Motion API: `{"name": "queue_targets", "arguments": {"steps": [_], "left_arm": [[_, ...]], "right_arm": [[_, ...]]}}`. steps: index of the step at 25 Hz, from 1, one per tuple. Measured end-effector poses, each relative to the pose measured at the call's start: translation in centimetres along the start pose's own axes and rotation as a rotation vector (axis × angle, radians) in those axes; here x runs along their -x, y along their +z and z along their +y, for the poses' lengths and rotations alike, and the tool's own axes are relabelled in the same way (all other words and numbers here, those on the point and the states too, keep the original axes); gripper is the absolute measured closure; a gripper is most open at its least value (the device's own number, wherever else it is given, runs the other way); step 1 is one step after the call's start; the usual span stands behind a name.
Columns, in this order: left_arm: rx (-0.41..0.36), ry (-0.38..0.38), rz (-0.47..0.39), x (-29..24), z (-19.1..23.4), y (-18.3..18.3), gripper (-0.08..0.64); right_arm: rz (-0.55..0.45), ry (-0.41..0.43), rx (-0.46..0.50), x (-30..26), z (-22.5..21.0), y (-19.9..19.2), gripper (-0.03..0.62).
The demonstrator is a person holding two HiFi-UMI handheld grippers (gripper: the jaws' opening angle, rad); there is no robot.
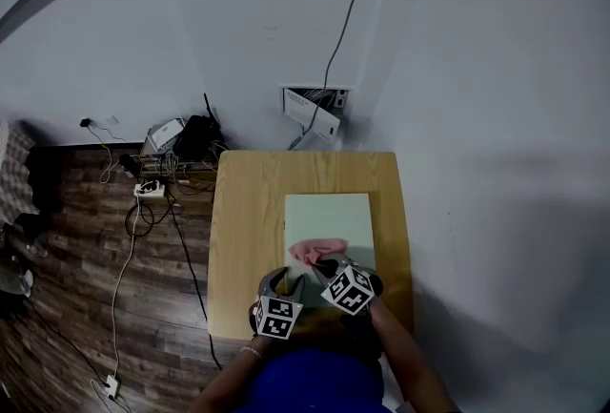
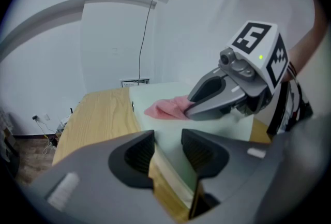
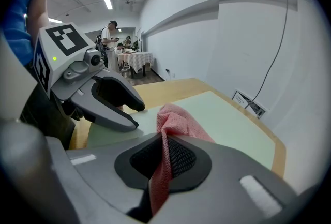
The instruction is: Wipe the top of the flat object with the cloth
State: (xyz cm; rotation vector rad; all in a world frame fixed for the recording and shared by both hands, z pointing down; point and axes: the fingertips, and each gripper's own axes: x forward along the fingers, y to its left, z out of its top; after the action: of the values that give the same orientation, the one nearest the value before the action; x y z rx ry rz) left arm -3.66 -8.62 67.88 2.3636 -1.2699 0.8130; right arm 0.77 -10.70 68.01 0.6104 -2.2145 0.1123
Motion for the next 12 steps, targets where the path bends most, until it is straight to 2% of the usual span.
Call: {"name": "queue_targets", "arguments": {"steps": [12], "left_arm": [[0.002, 0.004, 0.0, 0.2, -0.2, -0.1, 0.402]], "right_arm": [[0.021, -0.065, -0.099, 2.7, -2.0, -3.4, 0.577]]}}
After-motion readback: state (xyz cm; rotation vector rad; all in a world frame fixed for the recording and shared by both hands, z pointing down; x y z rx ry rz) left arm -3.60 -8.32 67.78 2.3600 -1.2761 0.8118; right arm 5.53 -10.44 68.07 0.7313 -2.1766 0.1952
